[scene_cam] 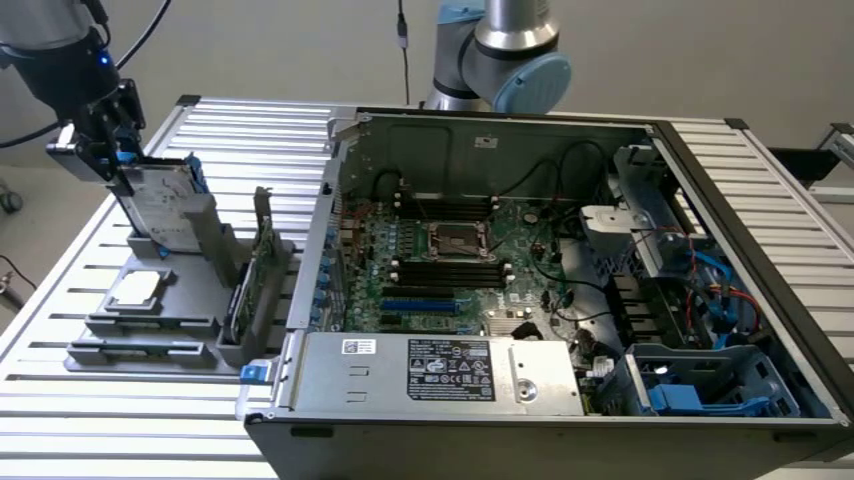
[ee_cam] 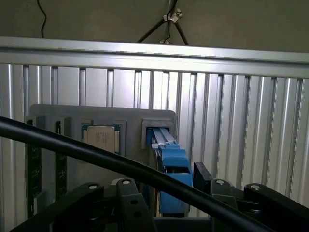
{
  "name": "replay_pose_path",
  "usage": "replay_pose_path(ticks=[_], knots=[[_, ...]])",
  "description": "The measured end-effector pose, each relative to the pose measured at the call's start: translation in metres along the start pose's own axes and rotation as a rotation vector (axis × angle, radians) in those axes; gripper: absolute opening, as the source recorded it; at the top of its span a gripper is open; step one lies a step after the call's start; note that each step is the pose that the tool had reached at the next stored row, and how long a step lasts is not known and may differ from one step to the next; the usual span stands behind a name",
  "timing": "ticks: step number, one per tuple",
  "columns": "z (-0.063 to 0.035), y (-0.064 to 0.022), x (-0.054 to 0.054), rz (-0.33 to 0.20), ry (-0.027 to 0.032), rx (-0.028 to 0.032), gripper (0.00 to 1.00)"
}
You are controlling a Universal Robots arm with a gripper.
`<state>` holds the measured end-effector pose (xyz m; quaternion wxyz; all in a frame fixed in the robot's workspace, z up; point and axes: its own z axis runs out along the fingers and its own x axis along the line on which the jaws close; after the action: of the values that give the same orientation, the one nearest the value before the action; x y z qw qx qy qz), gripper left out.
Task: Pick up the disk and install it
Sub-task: 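Pick up the disk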
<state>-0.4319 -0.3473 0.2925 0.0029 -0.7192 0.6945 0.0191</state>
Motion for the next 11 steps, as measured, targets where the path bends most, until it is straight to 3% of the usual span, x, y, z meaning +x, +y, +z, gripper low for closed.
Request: replay_pose_path(ticks=[11], knots=[[0.0006, 0.0003, 0.0000, 0.000, -0.0004, 0.0003, 0.54]])
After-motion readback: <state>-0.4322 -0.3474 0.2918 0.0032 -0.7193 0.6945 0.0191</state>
